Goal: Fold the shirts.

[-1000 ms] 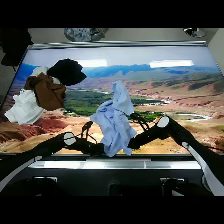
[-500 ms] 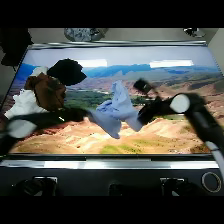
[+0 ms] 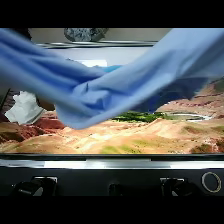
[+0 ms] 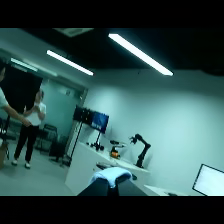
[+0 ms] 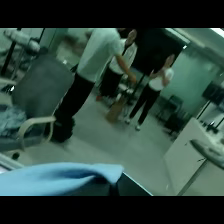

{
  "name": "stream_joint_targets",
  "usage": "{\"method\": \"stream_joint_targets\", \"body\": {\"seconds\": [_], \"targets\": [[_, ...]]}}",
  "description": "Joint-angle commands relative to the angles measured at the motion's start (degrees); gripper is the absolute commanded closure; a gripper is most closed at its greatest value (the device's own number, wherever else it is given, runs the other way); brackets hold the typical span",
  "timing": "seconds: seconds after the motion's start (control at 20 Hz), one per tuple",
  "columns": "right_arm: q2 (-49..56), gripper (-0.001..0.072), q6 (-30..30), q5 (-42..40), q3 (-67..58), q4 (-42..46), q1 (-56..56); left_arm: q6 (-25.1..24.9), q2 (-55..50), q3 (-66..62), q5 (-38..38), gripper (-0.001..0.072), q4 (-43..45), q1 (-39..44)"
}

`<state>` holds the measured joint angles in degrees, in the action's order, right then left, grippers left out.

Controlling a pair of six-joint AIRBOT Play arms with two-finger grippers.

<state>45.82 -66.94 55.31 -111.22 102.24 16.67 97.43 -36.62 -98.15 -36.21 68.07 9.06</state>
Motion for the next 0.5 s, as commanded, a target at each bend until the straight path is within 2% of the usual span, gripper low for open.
{"method": "stream_joint_targets", "body": {"seconds": [0.0,0.1,0.3,0.35,0.4,0.45], "targets": [[-1.1,0.0669,-1.0,3.4,-4.4,9.4,0.0,2.6,0.3,-4.3,-1.4,0.0681,10.1,-0.5],[-0.7,0.0668,-1.4,12.4,-4.4,13.8,0.0,7.6,-0.4,-4.2,-8.7,0.0681,19.5,-0.5],[4.7,0.0667,-1.5,40.1,-0.9,13.2,0.0,8.0,-4.4,1.6,-28.2,0.0679,27.1,-0.5],[5.9,0.0667,-1.4,43.5,3.3,10.6,0.0,8.0,-5.4,5.8,-28.8,0.0679,27.1,-0.5],[6.3,0.0668,-1.2,42.3,9.7,6.4,-0.1,8.1,-6.5,11.2,-27.1,0.0679,27.0,-0.5],[6.2,0.0667,-1.5,37.3,17.0,3.2,-0.1,8.2,-7.7,16.3,-23.5,0.0679,26.9,-0.5]]}}
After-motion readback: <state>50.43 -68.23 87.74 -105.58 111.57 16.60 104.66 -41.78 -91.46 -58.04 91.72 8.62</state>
